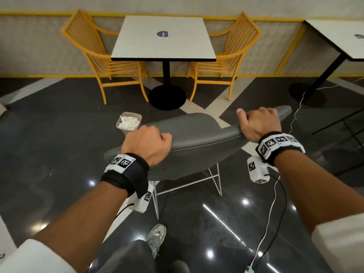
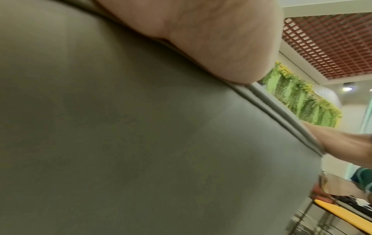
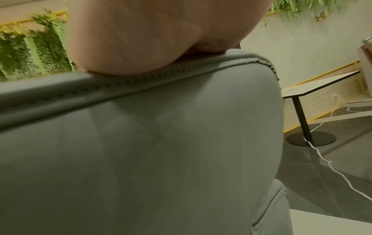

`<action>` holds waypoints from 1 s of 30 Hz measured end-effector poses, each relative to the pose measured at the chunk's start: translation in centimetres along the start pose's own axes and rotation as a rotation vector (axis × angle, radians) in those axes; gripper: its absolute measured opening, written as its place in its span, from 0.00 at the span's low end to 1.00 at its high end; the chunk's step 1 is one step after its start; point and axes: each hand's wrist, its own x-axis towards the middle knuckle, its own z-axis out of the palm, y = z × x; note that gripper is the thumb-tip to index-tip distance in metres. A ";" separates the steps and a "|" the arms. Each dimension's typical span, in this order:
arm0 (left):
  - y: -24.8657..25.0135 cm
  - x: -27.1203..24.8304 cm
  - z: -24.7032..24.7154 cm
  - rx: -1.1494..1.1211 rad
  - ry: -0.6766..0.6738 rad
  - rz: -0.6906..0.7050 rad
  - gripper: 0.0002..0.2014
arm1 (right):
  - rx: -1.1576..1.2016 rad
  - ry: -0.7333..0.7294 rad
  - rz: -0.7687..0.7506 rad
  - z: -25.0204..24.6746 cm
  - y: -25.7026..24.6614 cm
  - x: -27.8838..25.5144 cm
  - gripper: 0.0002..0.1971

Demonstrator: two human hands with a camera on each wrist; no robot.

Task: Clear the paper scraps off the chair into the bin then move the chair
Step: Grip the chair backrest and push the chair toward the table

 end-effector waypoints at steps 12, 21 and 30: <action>-9.3 3.6 -0.2 0.023 0.137 -0.105 0.22 | 0.065 -0.080 -0.182 0.3 -4.9 1.2 0.38; -9.4 5.1 1.0 0.083 0.201 -0.058 0.18 | -0.074 0.073 -0.097 1.0 -4.2 2.4 0.32; -11.1 10.7 1.2 0.065 0.218 -0.065 0.19 | -0.010 0.025 -0.019 1.3 -6.3 6.8 0.26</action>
